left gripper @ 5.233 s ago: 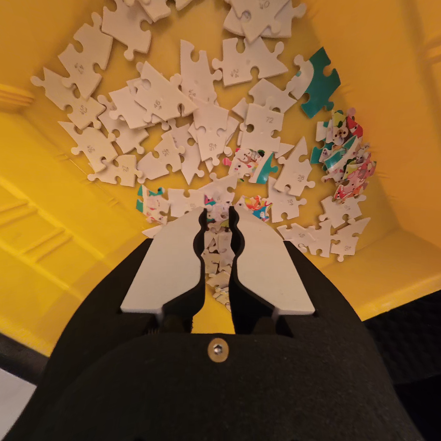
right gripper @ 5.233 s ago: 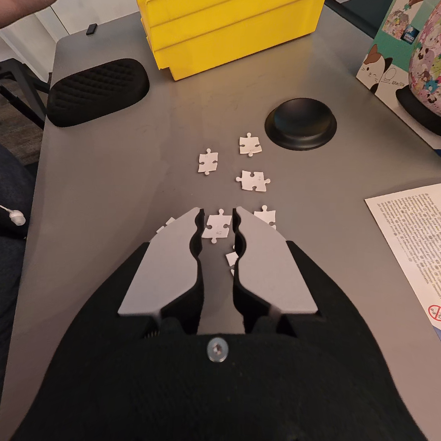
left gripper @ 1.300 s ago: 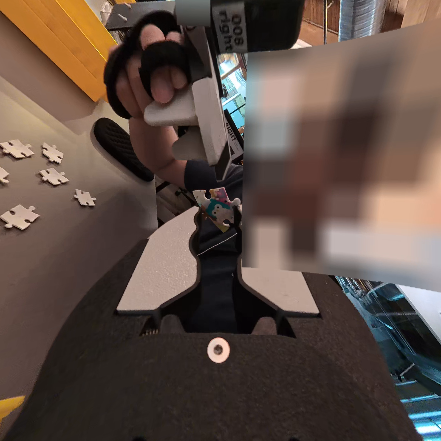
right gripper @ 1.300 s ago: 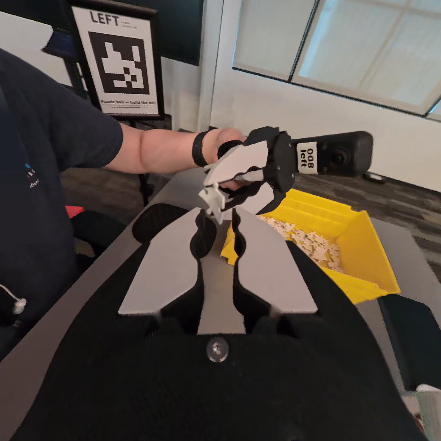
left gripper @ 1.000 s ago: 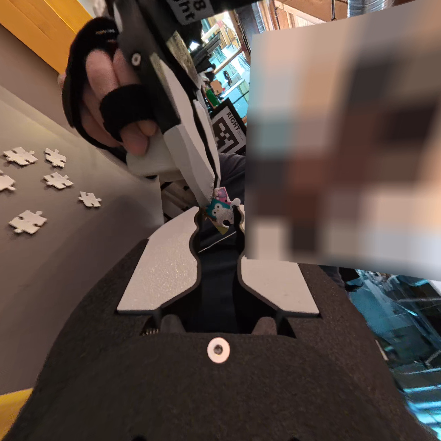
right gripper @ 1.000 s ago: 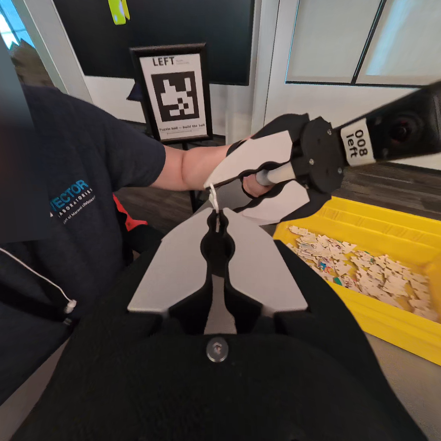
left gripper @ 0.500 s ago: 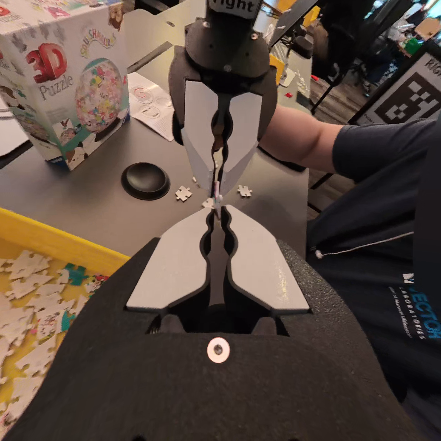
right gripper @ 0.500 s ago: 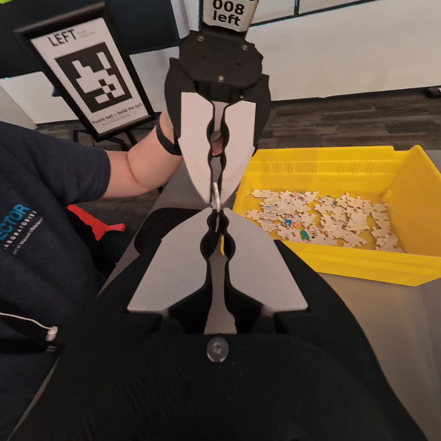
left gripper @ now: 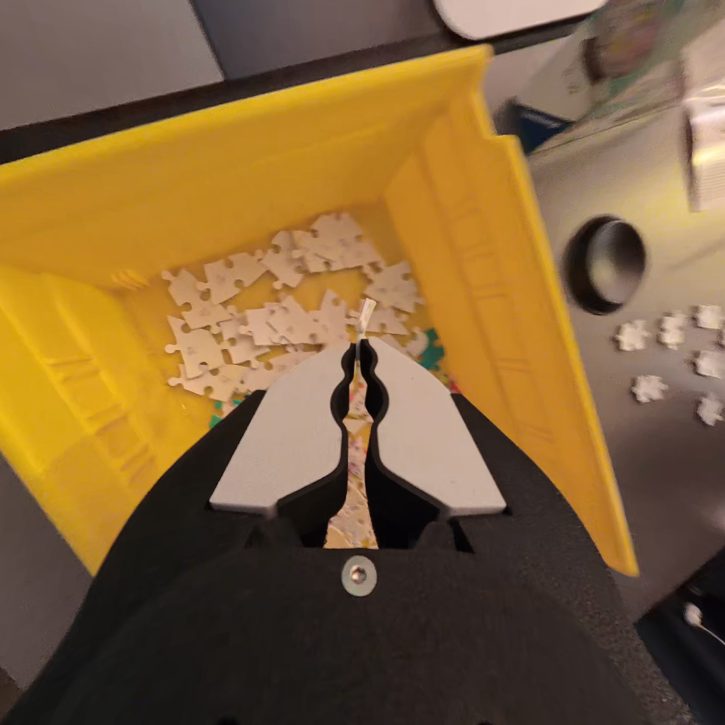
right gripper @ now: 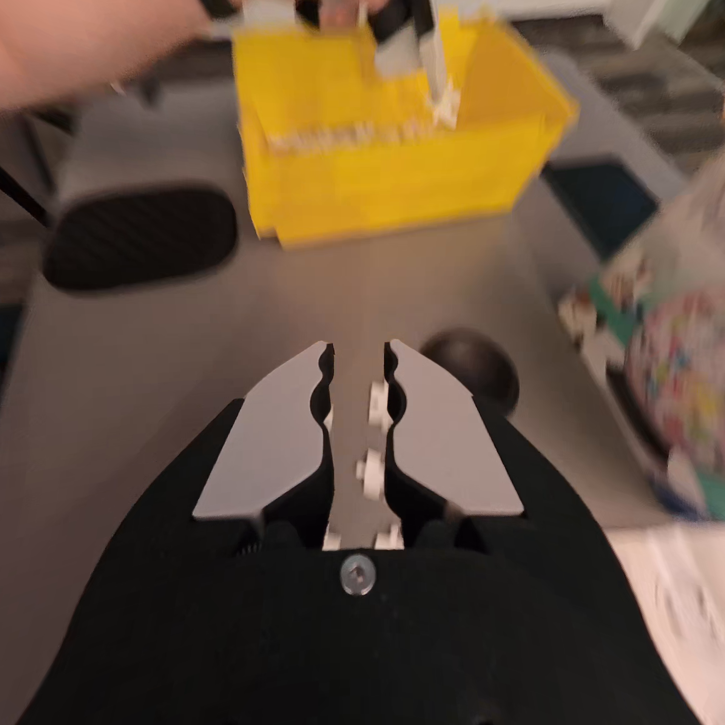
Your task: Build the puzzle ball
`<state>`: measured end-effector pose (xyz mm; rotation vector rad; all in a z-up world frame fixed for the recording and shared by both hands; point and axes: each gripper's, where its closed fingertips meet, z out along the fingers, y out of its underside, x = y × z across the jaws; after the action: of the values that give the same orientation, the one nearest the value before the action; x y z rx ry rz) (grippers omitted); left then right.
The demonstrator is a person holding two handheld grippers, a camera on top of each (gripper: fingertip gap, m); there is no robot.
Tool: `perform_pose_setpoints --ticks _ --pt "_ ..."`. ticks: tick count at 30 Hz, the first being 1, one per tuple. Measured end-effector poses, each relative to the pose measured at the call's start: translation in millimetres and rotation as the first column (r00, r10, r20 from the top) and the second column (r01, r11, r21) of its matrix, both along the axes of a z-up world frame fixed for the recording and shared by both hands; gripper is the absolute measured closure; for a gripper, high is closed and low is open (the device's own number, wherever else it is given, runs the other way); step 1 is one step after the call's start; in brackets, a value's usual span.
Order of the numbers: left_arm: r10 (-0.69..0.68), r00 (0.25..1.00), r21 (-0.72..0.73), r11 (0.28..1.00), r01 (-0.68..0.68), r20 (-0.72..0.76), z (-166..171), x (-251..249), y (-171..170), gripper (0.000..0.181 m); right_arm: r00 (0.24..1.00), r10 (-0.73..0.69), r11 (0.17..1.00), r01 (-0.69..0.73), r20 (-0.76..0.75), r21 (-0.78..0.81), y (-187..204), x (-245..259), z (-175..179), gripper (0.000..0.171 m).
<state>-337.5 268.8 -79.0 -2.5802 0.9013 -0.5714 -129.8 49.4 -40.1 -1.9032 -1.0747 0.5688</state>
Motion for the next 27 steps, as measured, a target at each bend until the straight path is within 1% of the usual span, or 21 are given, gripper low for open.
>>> perform_pose_setpoints --ticks 2,4,6,10,12,14,16,18,20,23,27 --pt "0.016 1.0 -0.015 1.0 -0.016 -0.022 -18 1 8 0.179 0.998 -0.049 0.999 0.05 0.039 -0.021 -14 21 -20 0.145" --pt "0.031 0.999 -0.06 0.998 -0.03 0.016 -28 7 8 0.179 0.995 -0.092 0.995 0.094 0.035 -0.032 -25 35 -31 0.145" --pt "0.036 0.999 -0.098 0.995 -0.032 0.032 -35 10 7 0.179 0.992 -0.127 0.992 0.127 0.008 -0.023 -31 46 -35 0.145" --pt "0.045 0.999 -0.105 0.994 -0.045 -0.006 -46 7 11 0.179 0.986 -0.167 0.986 0.166 -0.028 -0.03 -32 57 -35 0.145" --pt "0.041 0.999 -0.113 0.993 -0.043 -0.012 -49 8 11 0.178 0.986 -0.167 0.986 0.166 -0.02 -0.018 -33 58 -32 0.145" --pt "0.045 0.998 -0.112 0.993 -0.048 -0.034 -48 4 10 0.165 0.987 -0.16 0.987 0.16 -0.019 0.003 -35 57 -29 0.145" --pt "0.041 0.998 -0.096 0.994 -0.045 -0.05 -40 -1 7 0.159 0.988 -0.154 0.988 0.154 -0.021 0.02 -37 56 -25 0.145" --pt "0.022 0.997 -0.07 0.997 -0.027 -0.071 -29 -8 -2 0.158 0.989 -0.148 0.988 0.148 -0.011 0.039 -40 55 -23 0.145" --pt "-0.019 0.989 -0.05 0.999 0.012 -0.15 -22 -22 -16 0.158 0.991 -0.137 0.989 0.137 -0.005 0.05 -42 54 -22 0.145" --pt "-0.083 0.943 -0.045 0.996 0.072 -0.321 -24 -51 -39 0.157 0.991 -0.131 0.99 0.13 0.008 0.05 -44 54 -23 0.145" --pt "-0.059 0.843 0.012 0.997 0.078 -0.534 -35 -82 -52 0.153 0.991 -0.125 0.991 0.123 0.048 0.058 -45 54 -27 0.145"
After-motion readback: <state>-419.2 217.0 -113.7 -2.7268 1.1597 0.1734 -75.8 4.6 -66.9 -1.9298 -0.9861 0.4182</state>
